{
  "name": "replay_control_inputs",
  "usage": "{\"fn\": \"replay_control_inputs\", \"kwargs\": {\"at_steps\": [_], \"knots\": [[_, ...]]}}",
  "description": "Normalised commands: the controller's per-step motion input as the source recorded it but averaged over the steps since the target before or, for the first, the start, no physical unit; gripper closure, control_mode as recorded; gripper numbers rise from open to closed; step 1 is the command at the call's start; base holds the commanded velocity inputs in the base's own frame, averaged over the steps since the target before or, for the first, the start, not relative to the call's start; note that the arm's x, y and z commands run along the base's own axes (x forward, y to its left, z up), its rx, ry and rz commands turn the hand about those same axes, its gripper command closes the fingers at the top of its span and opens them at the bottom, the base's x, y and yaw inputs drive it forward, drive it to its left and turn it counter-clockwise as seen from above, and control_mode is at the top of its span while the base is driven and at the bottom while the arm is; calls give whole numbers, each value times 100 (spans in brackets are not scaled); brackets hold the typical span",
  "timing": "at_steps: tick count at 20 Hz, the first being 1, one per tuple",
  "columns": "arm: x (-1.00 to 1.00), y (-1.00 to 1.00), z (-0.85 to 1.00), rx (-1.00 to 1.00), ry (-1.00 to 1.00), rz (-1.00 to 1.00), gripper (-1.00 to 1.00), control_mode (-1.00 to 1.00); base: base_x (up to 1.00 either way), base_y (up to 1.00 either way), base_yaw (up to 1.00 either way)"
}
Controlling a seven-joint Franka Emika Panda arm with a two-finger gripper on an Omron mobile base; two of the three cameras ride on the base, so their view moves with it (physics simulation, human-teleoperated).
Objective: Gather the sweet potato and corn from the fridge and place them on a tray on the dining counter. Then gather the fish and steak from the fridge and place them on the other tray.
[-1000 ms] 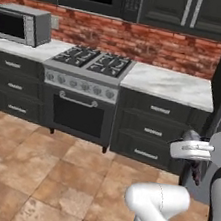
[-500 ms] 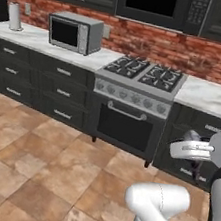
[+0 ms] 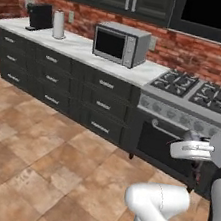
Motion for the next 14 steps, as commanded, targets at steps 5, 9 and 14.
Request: {"fn": "replay_control_inputs", "kwargs": {"at_steps": [5,9,14], "knots": [[0,0,0,0,0,0,100,100,84,5,32],[0,0,0,0,0,0,100,100,70,-34,38],[0,0,0,0,0,0,100,100,69,-33,37]]}}
